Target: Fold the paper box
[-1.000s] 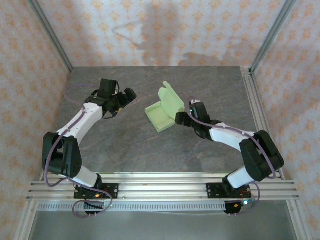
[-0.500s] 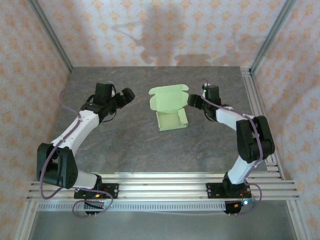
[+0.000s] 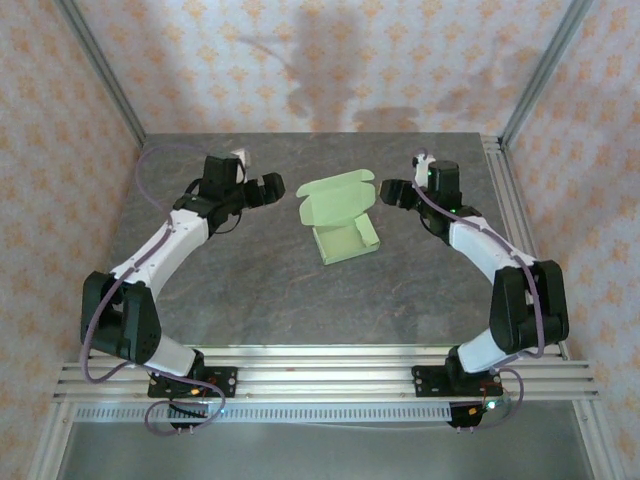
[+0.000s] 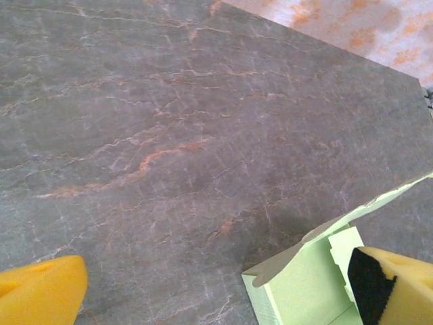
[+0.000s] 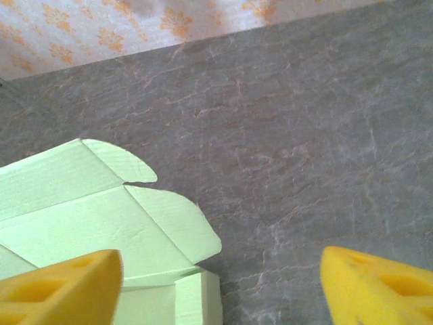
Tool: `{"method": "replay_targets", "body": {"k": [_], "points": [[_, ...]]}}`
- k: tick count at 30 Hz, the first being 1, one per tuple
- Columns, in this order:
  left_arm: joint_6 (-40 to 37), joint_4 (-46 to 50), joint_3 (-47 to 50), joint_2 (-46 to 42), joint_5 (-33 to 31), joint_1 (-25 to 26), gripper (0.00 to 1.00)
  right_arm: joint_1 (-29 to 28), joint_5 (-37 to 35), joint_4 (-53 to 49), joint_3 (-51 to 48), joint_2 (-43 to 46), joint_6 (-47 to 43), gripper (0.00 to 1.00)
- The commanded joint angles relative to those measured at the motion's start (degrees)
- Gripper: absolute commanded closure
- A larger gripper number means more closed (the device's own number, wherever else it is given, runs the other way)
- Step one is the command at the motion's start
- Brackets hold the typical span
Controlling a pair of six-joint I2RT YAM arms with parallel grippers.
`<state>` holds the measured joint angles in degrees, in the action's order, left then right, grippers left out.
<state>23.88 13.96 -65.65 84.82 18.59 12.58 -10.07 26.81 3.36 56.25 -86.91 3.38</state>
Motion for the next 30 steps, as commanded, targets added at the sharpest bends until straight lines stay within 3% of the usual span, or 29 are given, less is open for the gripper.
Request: {"method": "replay_targets", "body": {"k": [1, 11, 22, 30], "points": [[-1.11, -1.77, -1.71, 0.05, 0.44, 0.7, 0.01, -0.26, 4.42, -3.42, -0.46, -0.69, 5.77, 0.3], [3.19, -2.58, 3.15, -1.74, -1.45, 0.62, 0.0, -9.01, -7.7, -6.19, -2.98, -6.93, 4.32, 0.47], [2.81, -1.26, 4.21, -2.84, -2.6, 0.61, 0.0, -12.23, -12.63, -9.22, 0.0, -12.87, 1.24, 0.73], [3.19, -1.3, 4.45, -2.48, -2.65, 0.52, 0.0, -14.57, -18.72, -13.78, 2.47, -13.87, -1.29, 0.83]]}}
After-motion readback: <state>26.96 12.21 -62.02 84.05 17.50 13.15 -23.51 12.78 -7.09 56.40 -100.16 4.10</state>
